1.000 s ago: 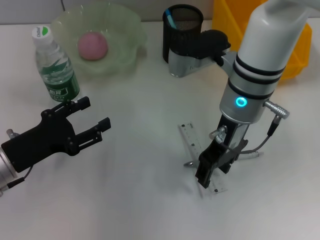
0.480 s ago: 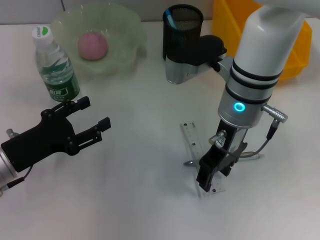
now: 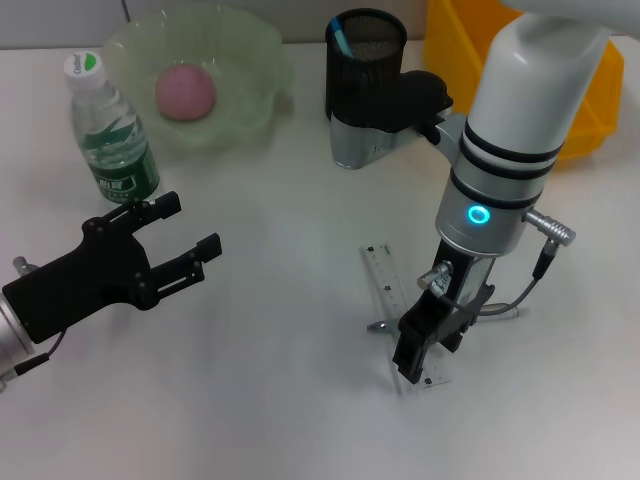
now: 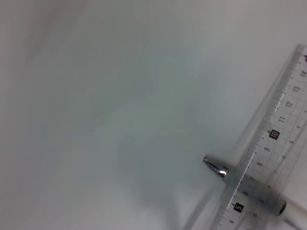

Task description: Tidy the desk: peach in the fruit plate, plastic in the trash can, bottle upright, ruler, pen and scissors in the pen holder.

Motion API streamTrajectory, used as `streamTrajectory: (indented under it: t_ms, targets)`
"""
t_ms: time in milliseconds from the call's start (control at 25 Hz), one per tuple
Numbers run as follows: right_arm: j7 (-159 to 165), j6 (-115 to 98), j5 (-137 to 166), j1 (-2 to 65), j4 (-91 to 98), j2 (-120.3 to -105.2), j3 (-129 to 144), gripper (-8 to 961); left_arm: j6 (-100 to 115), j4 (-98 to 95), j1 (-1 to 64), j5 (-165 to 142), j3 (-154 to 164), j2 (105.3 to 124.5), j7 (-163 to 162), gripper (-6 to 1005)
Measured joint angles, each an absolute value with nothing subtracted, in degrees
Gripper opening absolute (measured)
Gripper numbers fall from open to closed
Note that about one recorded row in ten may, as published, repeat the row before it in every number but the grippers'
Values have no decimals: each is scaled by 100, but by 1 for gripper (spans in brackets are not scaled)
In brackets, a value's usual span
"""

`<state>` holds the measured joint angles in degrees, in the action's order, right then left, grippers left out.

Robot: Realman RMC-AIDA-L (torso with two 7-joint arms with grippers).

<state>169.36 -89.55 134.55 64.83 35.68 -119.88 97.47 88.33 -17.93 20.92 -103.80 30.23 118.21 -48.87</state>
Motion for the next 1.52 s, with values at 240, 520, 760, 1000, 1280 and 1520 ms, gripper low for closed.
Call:
streamTrajectory:
  t_ms: [240,520,760,1000,1280,1520]
  targets:
    - [16936,-8956,13428,6486,3568,-11988,9760,637,8833,-1793,2094,-10380,3023,11821,-4882,785]
    - [16936,-8944,13402,6488,3568,-11988,9808,636,8833,-1793,2105,-10380,3023,11821,-4879,785]
    - [16936,-8924,13402,6495,3568,-11988,9819,636,8833,-1793,2115,-10377,3023,11821,-4882,785]
    - [16931,-8913,13352,6505,3569,-11988,9831,637,8833,-1793,2129,-10372,3023,11821,-4884,785]
    - [16923,-8905,13202,6537,3569,-11989,10029,637,8829,-1799,2165,-10370,3017,11824,-4886,785]
    - [16918,-8897,13200,6539,3568,-11988,10041,637,8826,-1802,2188,-10370,3014,11831,-4887,785]
